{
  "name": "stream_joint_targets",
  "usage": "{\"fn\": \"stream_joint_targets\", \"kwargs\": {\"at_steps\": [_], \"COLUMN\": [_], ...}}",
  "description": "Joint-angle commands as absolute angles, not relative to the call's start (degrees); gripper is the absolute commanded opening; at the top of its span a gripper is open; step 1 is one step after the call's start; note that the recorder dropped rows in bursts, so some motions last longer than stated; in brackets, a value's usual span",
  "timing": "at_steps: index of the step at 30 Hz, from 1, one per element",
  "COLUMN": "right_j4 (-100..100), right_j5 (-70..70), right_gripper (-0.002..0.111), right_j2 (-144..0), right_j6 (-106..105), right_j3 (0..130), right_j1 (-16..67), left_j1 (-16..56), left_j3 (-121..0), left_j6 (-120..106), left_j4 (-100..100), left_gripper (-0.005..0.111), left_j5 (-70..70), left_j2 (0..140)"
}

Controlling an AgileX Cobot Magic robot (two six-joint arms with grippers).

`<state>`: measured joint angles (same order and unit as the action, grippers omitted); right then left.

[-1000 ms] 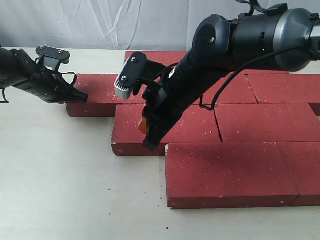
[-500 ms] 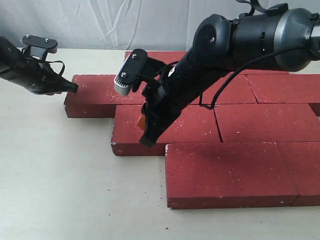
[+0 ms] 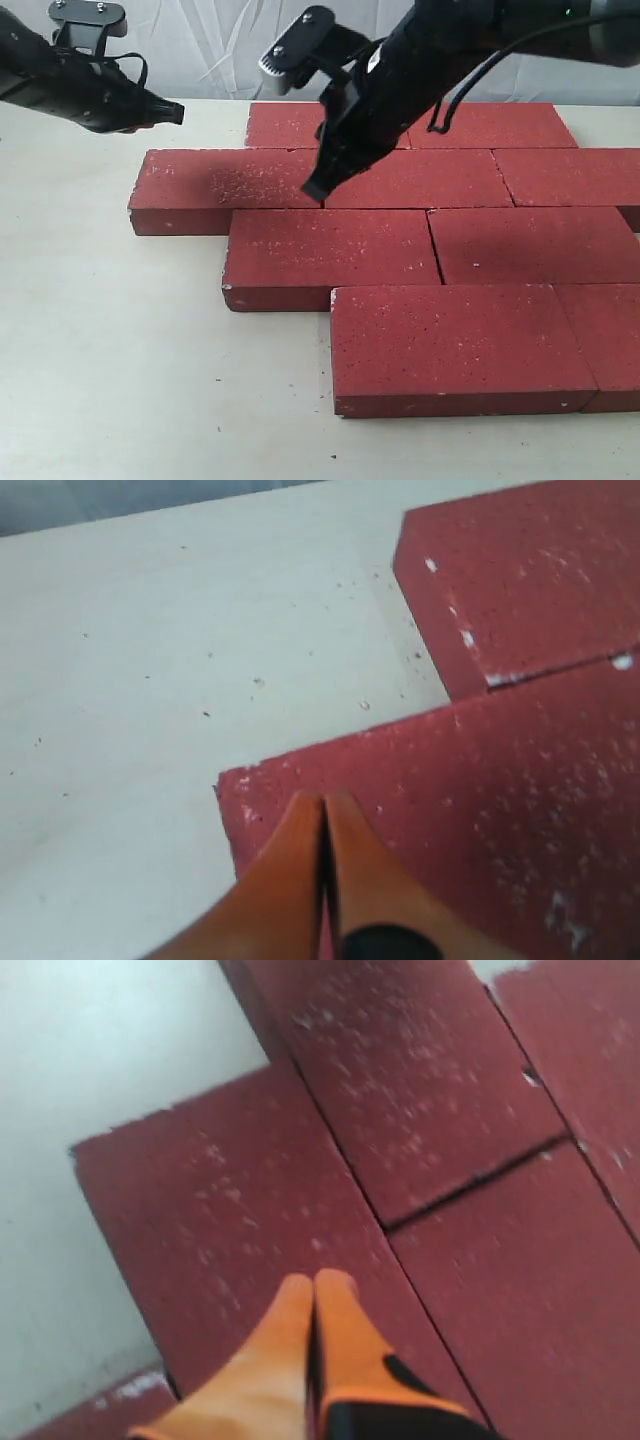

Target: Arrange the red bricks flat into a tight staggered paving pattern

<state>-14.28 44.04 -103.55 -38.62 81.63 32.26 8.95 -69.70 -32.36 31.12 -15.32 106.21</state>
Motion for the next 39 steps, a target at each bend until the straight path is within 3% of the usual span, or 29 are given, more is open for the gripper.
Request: {"fn": "stream_joint_targets", "kwargs": {"at_steps": [1, 10, 20, 28, 39], "right_j4": [0.0, 9.0, 8.9, 8.1, 7.2], "right_j5": [56.7, 63.6, 49.0, 30.5, 20.2], "right_gripper": [-0.001, -0.001, -0.001, -0.001, -0.001], "right_j2": [-101.8, -94.7, -82.1, -71.5, -63.2], "right_j6": [-24.7, -9.8, -6.2, -5.3, -5.3], "right_j3": [84.7, 83.0, 68.5, 55.2, 44.9], "right_j1": [26.6, 11.4, -0.9, -2.2, -2.2], "left_j1": [7.6, 0.4, -1.0, -1.0, 1.1], "left_j3": [-71.1, -71.4, -64.4, -56.5, -48.9], "left_j6": [-31.0, -21.5, -19.9, -19.9, -19.9], "left_j4": [20.9, 11.2, 15.0, 16.8, 17.0], "left_gripper": [0.0, 0.0, 0.0, 0.0, 0.0], "left_j5": [-26.9, -41.6, -32.8, -26.7, -28.2], "left_j2": [101.9, 91.2, 81.6, 73.3, 59.1]}}
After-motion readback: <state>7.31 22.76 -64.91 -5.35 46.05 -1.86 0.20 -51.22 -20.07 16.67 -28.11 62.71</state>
